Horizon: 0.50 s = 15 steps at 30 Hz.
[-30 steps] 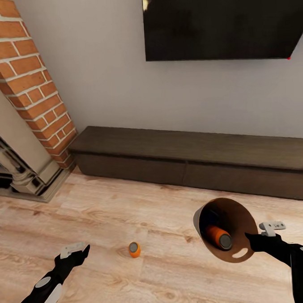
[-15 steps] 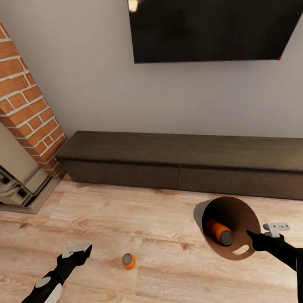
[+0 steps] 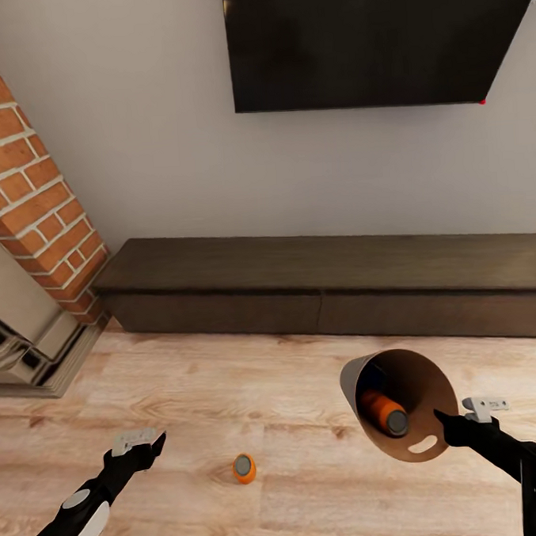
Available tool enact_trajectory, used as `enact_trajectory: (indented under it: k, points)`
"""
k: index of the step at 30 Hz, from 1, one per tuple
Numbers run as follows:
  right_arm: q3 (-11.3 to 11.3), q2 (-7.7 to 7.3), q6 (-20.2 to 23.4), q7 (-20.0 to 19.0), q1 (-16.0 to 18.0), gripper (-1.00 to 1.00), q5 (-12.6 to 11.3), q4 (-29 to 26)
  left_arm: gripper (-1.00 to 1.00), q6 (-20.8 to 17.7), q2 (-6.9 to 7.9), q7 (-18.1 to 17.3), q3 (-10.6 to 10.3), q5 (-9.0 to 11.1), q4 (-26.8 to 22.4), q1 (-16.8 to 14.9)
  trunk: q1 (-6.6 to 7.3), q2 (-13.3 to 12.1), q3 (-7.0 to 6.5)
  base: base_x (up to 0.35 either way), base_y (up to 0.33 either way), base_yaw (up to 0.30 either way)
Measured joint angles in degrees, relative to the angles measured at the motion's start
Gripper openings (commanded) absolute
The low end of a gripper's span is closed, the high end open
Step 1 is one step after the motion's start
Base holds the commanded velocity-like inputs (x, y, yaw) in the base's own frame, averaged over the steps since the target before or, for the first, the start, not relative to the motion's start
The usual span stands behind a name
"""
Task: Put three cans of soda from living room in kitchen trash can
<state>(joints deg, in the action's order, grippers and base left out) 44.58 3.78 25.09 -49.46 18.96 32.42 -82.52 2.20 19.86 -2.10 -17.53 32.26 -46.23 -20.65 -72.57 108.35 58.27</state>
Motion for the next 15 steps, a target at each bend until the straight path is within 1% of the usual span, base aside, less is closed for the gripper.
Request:
enact_trajectory:
  k: [4, 11, 12, 15]
  points:
    - [0.06, 0.0, -0.03, 0.02, 0.0, -1.0, 0.03, 0.25, 1.0, 0.0, 0.0, -0.01, -0.04, 0.0, 0.03, 0.0, 0.0, 0.0, 0.0, 0.0, 0.174, -0.249]
    - [0.15, -0.06, -0.07, 0.13, 0.0, -1.0, 0.05, 0.35, 1.0, -0.29, -0.03, -0.06, -0.18, 0.0, 0.07, 0.01, 0.0, 0.0, 0.0, 0.008, 0.132, -0.251]
    - [0.15, -0.07, -0.05, 0.19, 0.0, -1.0, 0.06, 0.36, 1.0, -0.39, -0.04, -0.07, -0.38, 0.0, 0.07, 0.0, 0.0, 0.0, 0.0, 0.058, 0.116, -0.245]
    - [0.2, -0.06, -0.05, 0.35, 0.0, -1.0, 0.06, 0.37, 1.0, -2.36, -0.15, 0.17, -2.27, 0.05, -0.09, -0.03, 0.0, 0.0, 0.0, 0.051, 0.084, -0.202]
